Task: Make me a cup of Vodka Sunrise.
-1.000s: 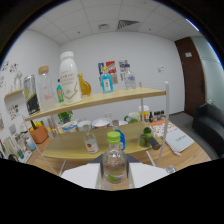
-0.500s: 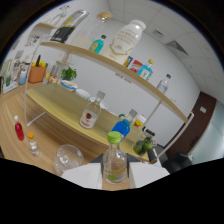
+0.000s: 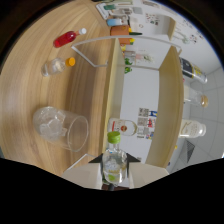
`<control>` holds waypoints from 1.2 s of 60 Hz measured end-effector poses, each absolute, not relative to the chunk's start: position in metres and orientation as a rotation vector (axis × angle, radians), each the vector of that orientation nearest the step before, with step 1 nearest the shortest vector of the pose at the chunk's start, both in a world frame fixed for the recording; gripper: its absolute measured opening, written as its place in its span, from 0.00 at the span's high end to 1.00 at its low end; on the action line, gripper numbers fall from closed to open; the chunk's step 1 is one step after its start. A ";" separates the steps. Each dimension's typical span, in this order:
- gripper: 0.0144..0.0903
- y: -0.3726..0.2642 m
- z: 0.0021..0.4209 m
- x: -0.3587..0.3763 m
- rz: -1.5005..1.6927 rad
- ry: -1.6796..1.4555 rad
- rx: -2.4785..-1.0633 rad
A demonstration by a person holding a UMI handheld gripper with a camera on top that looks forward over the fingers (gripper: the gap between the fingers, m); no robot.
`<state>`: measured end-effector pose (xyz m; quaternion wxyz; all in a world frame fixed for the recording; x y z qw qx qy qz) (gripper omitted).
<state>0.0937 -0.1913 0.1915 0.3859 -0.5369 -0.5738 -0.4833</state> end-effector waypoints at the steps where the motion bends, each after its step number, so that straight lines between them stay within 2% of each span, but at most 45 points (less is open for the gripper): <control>1: 0.72 -0.190 0.191 0.093 -1.249 -1.488 -1.347; 8: 0.72 -0.184 0.186 0.093 -1.386 -1.646 -1.212; 16: 0.72 -0.184 0.180 0.098 -1.463 -1.754 -1.138; 26: 0.72 -0.185 0.182 0.097 -1.431 -1.740 -1.150; 36: 0.72 -0.189 0.213 0.092 -1.215 -1.443 -1.338; 45: 0.72 -0.198 0.252 0.090 -0.771 -0.947 -1.577; 51: 0.72 -0.207 0.260 0.099 -0.486 -0.652 -1.645; 59: 0.72 -0.210 0.231 0.115 -0.199 -0.351 -1.749; 72: 0.72 -0.201 0.131 0.148 0.023 -0.029 -1.927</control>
